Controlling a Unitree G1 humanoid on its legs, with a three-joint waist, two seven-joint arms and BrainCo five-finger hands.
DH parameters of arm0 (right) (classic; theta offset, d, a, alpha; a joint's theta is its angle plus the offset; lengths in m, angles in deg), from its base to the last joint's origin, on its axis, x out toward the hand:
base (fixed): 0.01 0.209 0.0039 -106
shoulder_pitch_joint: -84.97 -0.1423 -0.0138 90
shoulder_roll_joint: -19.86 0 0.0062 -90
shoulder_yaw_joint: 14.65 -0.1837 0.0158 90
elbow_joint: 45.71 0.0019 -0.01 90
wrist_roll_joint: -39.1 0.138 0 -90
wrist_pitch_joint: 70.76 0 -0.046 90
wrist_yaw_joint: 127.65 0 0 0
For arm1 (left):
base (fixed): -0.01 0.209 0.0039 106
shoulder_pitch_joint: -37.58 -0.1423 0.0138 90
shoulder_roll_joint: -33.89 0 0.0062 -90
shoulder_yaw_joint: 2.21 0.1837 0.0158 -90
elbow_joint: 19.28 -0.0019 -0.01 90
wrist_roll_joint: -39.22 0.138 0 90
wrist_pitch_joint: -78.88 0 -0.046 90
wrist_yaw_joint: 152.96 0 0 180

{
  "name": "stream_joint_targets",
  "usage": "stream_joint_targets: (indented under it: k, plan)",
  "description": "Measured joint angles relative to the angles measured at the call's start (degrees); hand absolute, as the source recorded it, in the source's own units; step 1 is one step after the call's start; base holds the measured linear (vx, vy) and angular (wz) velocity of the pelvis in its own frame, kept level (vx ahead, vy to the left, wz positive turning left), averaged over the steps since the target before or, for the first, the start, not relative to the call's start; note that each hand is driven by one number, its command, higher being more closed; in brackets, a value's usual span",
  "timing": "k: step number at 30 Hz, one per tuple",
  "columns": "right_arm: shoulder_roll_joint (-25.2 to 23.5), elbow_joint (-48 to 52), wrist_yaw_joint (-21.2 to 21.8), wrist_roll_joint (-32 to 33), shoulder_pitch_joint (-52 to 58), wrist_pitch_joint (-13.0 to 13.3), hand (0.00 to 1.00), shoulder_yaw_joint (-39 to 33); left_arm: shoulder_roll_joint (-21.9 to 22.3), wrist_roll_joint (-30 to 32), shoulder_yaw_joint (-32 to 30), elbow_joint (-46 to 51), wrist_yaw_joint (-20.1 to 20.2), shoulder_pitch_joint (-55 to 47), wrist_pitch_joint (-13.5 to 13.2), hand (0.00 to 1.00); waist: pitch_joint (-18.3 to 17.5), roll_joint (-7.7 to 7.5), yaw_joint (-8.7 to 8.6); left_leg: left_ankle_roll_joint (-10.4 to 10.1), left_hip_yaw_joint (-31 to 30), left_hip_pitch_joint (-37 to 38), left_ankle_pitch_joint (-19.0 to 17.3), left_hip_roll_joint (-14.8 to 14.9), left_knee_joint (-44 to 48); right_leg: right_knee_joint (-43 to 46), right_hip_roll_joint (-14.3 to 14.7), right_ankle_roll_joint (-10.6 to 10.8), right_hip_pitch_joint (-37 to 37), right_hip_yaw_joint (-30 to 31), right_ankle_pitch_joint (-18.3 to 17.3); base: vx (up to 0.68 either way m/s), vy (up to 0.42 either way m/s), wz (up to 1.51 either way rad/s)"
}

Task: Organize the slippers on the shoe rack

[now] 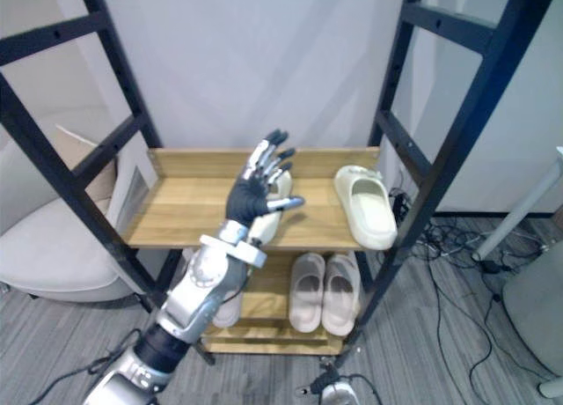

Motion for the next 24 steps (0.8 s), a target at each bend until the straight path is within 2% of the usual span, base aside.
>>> stream_joint_targets:
  k: [3,6,10,21,24]
  plan:
    - [-0.02,0.23,0.44,0.01,-0.41,0.01,0.0,-0.22,-2.27,2.78,-3.42,-4.75,-1.12,1.81,0.3,0.0,0.26,-0.39,-0.25,0.08,0.48,-0.09,0.17,0.02,-0.76,-0.01,0.06,0.04,-0.73,0.02,0.11,0.01,0.018,-0.07]
    - [-0.2,0.3,0.92,0.02,-0.93,0.02,0.0,-1.21,-4.88,6.83,-5.71,-10.01,-1.39,4.98,0.79,0.0,0.68,-1.02,-1.3,0.09,0.5,-0.1,0.16,-0.1,-1.0,-0.02,0.03,0.17,-0.85,0.03,0.21,0.01,0.011,-0.01]
    - [-0.42,1.61,1.29,0.01,-0.81,0.05,0.0,-2.36,-8.8,13.68,-9.54,-13.52,-2.45,8.64,2.63,0.0,1.15,-1.65,-2.16,0.12,0.77,-1.07,0.15,-0.28,-1.45,-0.02,0.06,0.29,-2.16,0.21,0.31,0.02,0.023,-0.03]
    - [0.05,2.65,1.9,0.01,-0.37,0.31,0.0,-4.51,-13.8,24.53,-12.49,-19.35,-5.05,13.55,5.04,0.0,2.22,-0.93,-2.96,0.27,1.17,-2.82,0.09,-0.96,-1.42,-0.02,-0.4,0.59,-4.13,1.27,1.26,0.0,0.016,-0.05]
    - [0.07,3.97,1.88,-0.01,-0.3,0.51,0.0,-4.58,-15.25,26.99,-12.75,-19.52,-5.64,13.54,5.44,0.0,3.43,-0.83,-3.02,0.57,2.08,-3.02,0.28,-1.18,-1.41,-0.02,-0.61,0.64,-4.78,2.14,1.8,-0.07,0.016,-0.17]
